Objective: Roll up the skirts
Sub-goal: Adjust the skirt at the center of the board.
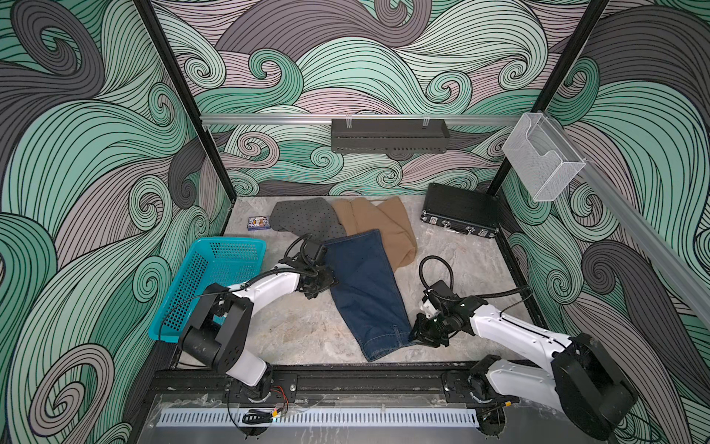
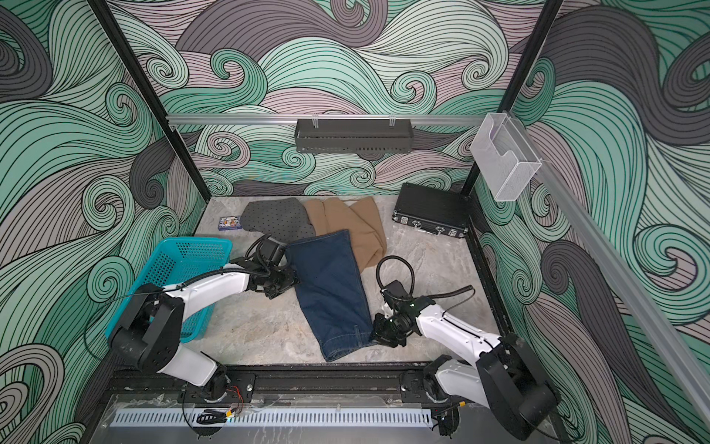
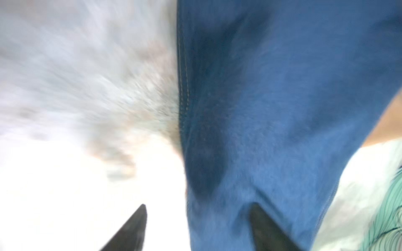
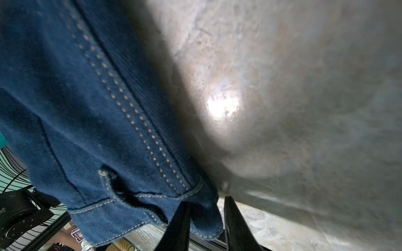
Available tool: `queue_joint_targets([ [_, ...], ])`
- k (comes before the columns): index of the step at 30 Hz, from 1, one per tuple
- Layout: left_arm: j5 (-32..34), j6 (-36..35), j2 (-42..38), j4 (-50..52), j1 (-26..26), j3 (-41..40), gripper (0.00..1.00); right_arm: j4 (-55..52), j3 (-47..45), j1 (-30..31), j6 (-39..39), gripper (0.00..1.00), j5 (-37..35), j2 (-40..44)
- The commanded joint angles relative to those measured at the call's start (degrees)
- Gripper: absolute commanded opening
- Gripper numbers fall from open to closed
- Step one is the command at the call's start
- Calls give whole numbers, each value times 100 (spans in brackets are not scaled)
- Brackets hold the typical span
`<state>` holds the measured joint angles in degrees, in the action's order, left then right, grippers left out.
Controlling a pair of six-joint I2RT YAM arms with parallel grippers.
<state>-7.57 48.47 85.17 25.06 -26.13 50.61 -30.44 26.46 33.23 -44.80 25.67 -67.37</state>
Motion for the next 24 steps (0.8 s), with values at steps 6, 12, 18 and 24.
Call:
queue_joint_targets([
  [6, -1021, -997, -757, 894, -1427, 10, 79, -77, -35, 76, 6, 32, -70, -132],
  [12, -581, -1512, -537, 887, -3078, 13, 80, -134, 67, 75, 74, 36, -417, -119],
  [18, 1099, -2661, 673, 2267, -4662, 1366, 81, -204, 346, 27, 248, 37, -722, -294],
  [24, 2152, -3528, 1395, 2781, -5243, 1976, 81, -55, 358, -88, 383, 35, -559, -544],
])
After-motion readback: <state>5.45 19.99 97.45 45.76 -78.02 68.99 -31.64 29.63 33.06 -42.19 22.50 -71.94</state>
